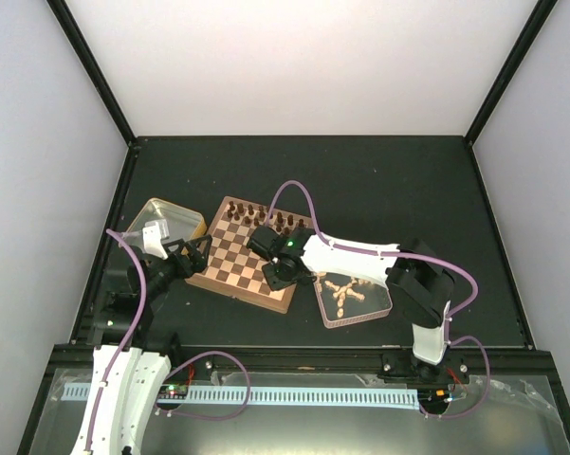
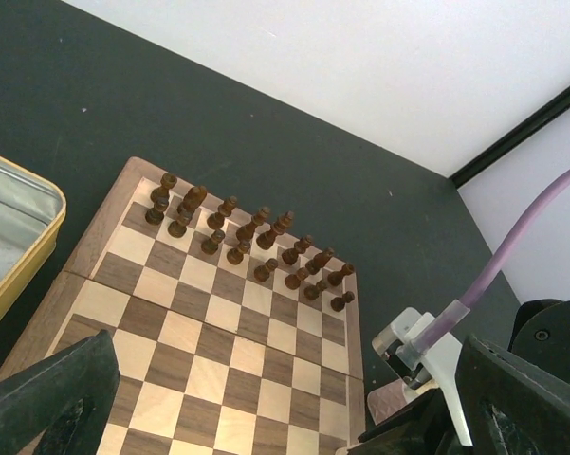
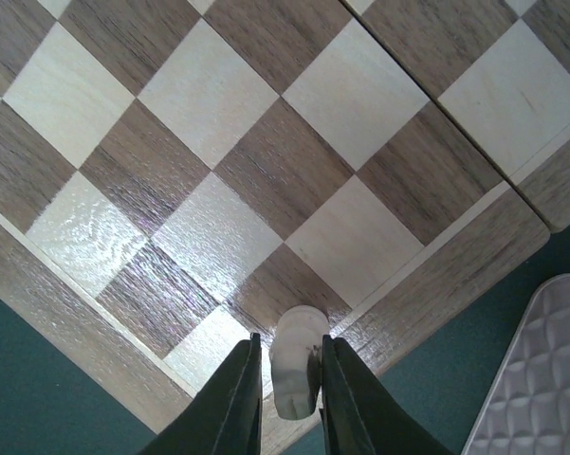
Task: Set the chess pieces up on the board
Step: Place the chess piece on the chessboard.
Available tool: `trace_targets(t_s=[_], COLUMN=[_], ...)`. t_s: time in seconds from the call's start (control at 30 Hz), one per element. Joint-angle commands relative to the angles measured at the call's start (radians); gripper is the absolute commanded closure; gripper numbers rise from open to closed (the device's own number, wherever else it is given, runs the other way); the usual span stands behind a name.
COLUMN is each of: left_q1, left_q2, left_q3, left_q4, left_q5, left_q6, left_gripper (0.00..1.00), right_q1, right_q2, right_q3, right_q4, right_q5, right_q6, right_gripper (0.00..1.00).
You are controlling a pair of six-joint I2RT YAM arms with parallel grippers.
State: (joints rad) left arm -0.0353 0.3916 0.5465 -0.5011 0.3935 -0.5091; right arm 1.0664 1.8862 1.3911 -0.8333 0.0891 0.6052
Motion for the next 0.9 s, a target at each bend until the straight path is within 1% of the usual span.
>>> trace_targets(t_s=[0.0,0.13,0.23,0.53,0.7,0.87], left_q1=[-0.006,-0.008,-0.008,-0.012,-0.049,-0.146], left_q2=[-0.01,-0.009,-0.007,0.021,0.072,0.168], left_q3=[0.0,-0.009,-0.014,-0.021,-0.029,-0.03], left_q4=[0.007,0.022,0.036,0.045,0.053,0.052], left_q5=[-0.011,-0.006,0.023,0.116,0.164,0.127], left_q6=[0.001,-0.014,-0.017,0.041,0.045,0.012], left_gripper=[0.01,0.01,0.01,0.02,0.07,0.12], right_q1=[0.004,0.004,0.001,-0.014,-0.038,-0.098], right_q2=[-0.025,-0.03,-0.032,-0.082,-0.207,-0.361], right_q3=[0.003,-0.005,-0.01,-0.029,-0.106,-0.248], right_q4=[0.042,0.06,0.063,0.078,0.156,0.227], right_q5=[-0.02,-0.037,-0.037,0.0,0.034,0.107], right_q6=[0.012,0.018,0.023,0.043,0.092,0.165], right_gripper=[0.82,0.84,0.84,0.75,0.72,0.7])
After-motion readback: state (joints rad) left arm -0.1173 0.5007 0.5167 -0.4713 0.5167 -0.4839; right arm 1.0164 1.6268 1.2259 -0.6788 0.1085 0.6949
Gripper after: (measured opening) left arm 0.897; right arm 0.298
